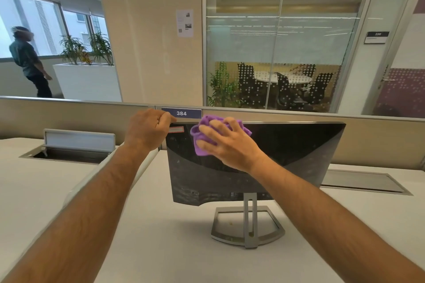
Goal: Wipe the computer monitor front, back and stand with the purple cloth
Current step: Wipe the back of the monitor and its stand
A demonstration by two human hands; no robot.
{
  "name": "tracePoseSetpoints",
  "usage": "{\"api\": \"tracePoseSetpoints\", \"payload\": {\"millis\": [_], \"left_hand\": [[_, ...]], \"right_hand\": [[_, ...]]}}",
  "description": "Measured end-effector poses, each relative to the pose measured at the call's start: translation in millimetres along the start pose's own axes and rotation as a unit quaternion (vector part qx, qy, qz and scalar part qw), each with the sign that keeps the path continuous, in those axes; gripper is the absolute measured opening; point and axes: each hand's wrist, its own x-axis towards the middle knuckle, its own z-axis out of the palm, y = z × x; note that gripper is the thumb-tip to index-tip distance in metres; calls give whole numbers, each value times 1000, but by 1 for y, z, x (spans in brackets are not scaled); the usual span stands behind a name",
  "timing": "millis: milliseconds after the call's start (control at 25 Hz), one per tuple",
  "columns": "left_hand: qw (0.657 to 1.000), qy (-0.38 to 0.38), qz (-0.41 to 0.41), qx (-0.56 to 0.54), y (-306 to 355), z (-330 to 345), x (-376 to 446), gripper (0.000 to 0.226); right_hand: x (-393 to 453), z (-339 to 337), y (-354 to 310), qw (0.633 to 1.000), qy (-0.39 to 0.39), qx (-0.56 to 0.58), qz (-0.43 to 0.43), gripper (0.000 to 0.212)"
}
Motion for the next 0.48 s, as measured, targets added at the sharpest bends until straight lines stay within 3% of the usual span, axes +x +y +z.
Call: {"api": "tracePoseSetpoints", "payload": {"millis": [80,120,240,280,400,480], "left_hand": [[1000,5,-3,-1,1,0,0,61],[1000,6,-2,-2,2,0,0,61],[1000,3,2,-4,5,-2,-1,60],[1000,3,2,-4,6,-3,-1,61],[1000,4,1,-8,8,-5,-1,62],[1000,2,6,-12,12,-6,-2,62]], "right_hand": [[7,-2,0,991,34,35,122,52],[9,-2,-2,994,33,28,99,52],[4,1,-10,995,-12,-1,-96,58],[5,-1,-10,995,-18,-5,-97,59],[16,-5,-8,998,8,24,62,54],[18,-3,-12,1000,9,6,18,55]]}}
